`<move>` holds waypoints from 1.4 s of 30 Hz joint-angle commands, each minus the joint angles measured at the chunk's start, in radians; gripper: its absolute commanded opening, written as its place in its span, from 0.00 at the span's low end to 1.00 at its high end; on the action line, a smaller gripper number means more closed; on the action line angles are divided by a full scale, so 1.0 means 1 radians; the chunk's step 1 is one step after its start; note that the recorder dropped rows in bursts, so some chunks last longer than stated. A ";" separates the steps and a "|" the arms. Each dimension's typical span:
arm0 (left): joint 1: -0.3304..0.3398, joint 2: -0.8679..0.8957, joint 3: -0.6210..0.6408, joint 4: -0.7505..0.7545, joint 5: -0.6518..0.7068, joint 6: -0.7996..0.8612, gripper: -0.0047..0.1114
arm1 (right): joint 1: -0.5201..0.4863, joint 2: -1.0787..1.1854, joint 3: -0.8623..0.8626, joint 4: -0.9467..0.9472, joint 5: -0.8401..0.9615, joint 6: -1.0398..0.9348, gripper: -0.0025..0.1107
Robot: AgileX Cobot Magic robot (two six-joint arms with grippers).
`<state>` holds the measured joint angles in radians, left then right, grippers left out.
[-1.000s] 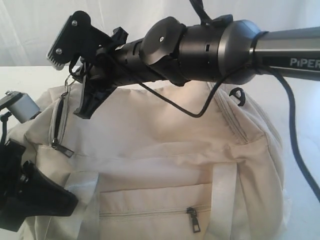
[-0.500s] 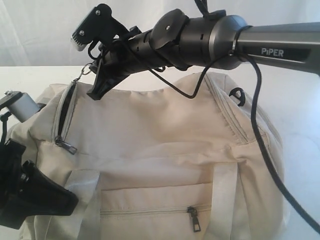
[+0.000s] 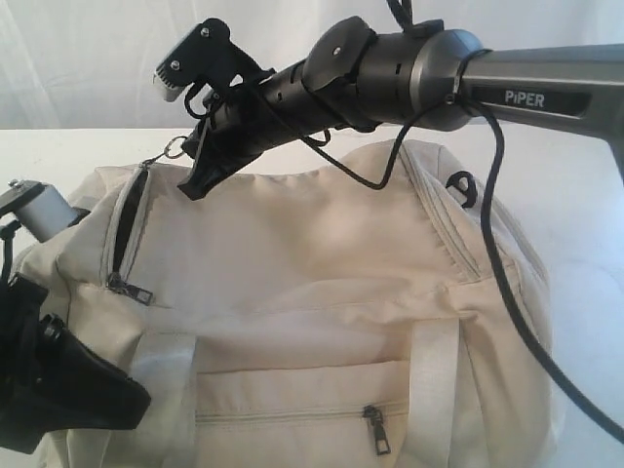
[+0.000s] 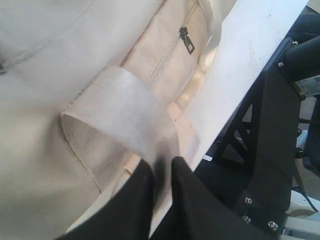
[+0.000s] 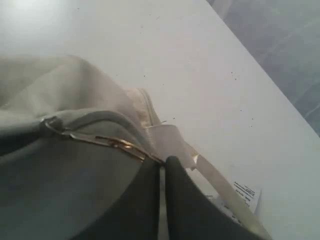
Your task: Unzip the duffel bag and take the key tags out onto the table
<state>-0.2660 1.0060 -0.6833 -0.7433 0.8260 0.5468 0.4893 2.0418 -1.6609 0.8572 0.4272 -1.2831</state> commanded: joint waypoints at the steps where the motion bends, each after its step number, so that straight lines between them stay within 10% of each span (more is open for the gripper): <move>1: -0.004 -0.009 -0.005 -0.010 0.034 -0.005 0.52 | -0.011 -0.037 -0.006 0.000 0.012 0.006 0.02; 7: -0.004 -0.022 -0.096 -0.002 0.064 -0.042 0.65 | -0.011 -0.080 -0.006 0.000 0.019 0.006 0.02; 13: -0.004 -0.044 -0.249 0.443 -0.032 -0.441 0.64 | -0.011 -0.085 -0.006 0.000 0.063 0.006 0.02; 21: -0.004 0.170 -0.202 0.392 -0.281 -0.417 0.63 | -0.011 -0.085 -0.006 0.000 0.084 0.010 0.02; 27: -0.004 0.250 -0.202 0.478 -0.248 -0.421 0.04 | -0.011 -0.083 -0.006 0.000 0.044 0.010 0.02; 42: -0.004 0.170 -0.202 0.531 -0.013 -0.410 0.04 | -0.011 0.016 -0.093 0.006 -0.038 0.006 0.02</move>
<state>-0.2660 1.1864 -0.8942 -0.2012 0.6714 0.1352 0.4893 2.0471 -1.7236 0.8531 0.4618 -1.2788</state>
